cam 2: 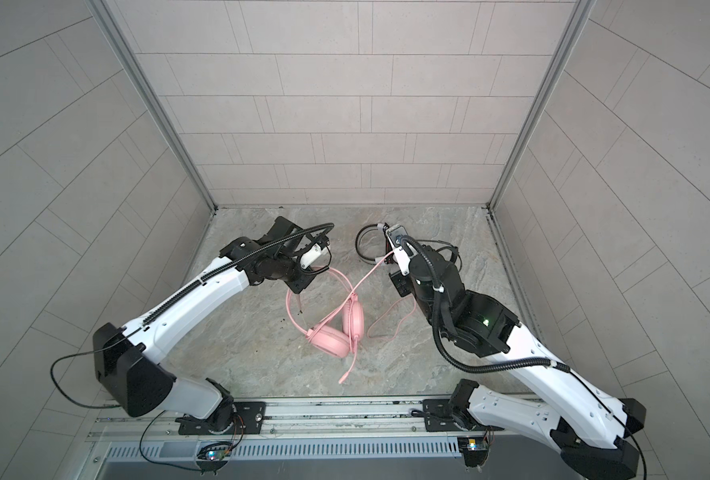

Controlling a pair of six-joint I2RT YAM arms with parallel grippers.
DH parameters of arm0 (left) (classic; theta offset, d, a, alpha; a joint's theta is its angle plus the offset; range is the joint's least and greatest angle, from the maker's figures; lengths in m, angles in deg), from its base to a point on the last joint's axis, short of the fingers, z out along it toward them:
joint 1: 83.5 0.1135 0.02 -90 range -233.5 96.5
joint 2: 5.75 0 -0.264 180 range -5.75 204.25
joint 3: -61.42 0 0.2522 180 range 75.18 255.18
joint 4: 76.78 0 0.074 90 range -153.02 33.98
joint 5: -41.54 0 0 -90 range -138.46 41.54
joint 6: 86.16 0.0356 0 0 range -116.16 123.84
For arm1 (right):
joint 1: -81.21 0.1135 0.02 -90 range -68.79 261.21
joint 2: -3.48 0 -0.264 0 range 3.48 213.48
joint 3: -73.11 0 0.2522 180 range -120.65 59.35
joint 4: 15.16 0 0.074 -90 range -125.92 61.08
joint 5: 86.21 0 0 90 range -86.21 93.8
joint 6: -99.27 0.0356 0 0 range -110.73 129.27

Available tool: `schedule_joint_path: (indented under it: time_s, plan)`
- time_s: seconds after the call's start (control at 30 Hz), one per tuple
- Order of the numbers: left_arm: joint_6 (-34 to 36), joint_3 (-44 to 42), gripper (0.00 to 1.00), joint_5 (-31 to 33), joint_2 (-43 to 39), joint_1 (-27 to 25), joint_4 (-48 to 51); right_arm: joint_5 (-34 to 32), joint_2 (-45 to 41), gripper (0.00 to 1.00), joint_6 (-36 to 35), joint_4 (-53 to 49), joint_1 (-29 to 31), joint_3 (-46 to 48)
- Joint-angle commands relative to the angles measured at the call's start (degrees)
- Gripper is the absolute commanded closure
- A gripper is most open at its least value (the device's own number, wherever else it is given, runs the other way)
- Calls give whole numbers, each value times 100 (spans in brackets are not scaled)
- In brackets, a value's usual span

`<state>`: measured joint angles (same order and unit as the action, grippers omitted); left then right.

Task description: Wrap the headphones

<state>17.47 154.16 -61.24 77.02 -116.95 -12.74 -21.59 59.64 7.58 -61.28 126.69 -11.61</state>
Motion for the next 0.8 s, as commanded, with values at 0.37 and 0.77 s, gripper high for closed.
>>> schedule_joint_path:
  time_s: [0.37,0.77]
  plan:
    - [-414,-1536,100,-1872,-1747,94,-2074,1900,422,100,1030,-212,-1313,543]
    - [-1279,-1815,100,-3286,-1857,707,-3237,2683,561,100,1144,-6,-1483,1258]
